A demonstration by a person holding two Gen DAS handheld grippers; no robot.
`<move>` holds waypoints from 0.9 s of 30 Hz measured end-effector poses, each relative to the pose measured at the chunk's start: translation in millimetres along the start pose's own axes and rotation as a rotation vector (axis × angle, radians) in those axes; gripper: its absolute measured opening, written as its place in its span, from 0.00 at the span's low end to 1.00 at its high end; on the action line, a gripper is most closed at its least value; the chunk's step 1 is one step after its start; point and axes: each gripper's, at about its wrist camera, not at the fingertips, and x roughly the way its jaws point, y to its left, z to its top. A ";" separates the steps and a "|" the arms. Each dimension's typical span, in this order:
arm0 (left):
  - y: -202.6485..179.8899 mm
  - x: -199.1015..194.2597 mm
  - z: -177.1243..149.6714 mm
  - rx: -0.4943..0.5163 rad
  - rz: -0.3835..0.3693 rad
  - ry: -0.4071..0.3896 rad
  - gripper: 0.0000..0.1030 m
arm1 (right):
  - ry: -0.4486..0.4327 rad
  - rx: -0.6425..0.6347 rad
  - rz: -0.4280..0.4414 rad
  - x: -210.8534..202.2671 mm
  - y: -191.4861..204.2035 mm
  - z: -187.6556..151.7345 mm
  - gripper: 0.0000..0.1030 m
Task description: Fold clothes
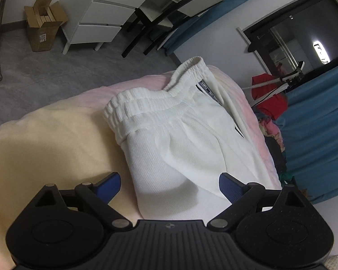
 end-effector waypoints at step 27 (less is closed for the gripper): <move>-6.6 37.9 -2.3 -0.099 -0.069 -0.028 0.13 | -0.196 -0.067 0.035 -53.6 26.2 -0.9 0.07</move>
